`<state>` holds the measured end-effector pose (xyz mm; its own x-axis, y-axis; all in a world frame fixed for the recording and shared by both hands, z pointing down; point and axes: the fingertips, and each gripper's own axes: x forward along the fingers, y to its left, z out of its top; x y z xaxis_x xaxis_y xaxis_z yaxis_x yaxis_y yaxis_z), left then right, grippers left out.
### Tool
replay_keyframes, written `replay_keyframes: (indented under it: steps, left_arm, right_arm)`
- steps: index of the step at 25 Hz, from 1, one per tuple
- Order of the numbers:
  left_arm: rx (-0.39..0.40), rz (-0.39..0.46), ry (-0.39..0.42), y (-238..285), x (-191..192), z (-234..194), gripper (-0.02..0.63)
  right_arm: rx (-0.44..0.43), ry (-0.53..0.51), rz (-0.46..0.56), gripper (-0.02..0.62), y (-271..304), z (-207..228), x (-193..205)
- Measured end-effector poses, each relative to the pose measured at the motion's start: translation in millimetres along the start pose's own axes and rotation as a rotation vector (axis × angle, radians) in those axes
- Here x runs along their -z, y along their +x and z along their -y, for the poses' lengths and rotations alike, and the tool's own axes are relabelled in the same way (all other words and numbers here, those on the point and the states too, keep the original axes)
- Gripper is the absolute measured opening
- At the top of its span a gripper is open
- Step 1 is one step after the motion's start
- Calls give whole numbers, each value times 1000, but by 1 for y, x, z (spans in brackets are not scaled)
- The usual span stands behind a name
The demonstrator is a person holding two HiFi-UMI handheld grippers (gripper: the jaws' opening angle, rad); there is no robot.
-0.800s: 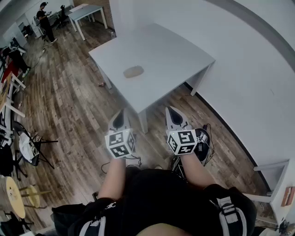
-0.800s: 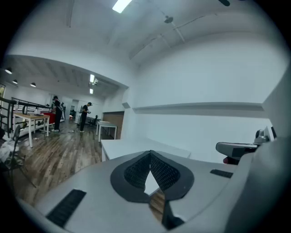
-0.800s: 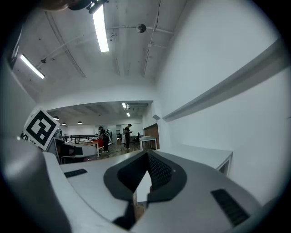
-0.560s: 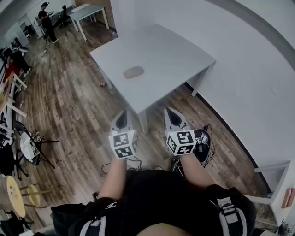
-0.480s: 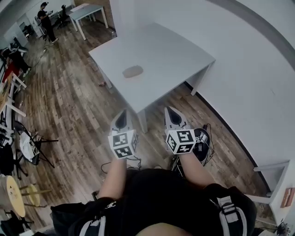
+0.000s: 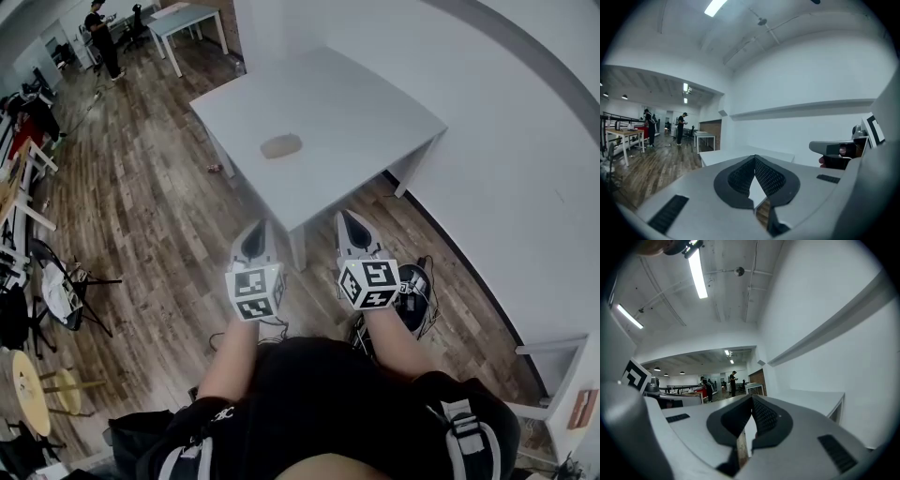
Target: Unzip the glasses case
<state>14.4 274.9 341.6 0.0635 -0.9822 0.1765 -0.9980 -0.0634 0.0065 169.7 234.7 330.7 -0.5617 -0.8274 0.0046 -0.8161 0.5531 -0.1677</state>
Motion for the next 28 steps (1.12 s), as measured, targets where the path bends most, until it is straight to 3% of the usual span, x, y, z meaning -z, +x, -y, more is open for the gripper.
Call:
replay_keyframes:
  steps: [2,8,20,28]
  left_arm:
    - [7,-9,10,2,4,-3,5]
    - [3,-49,-102,8,15,-14,5]
    - [-44,-59,-62,32,31,28,5]
    - [-55,-42,-84,74,25,15,5]
  right_arm:
    - [-18,-23,-2,12,4,-11,3]
    - [-47,-57,-38,12,1,-17,17]
    - [-68,-74,-96,12,-10,43,31]
    - [-54,-77,-111,12,13,68,43]
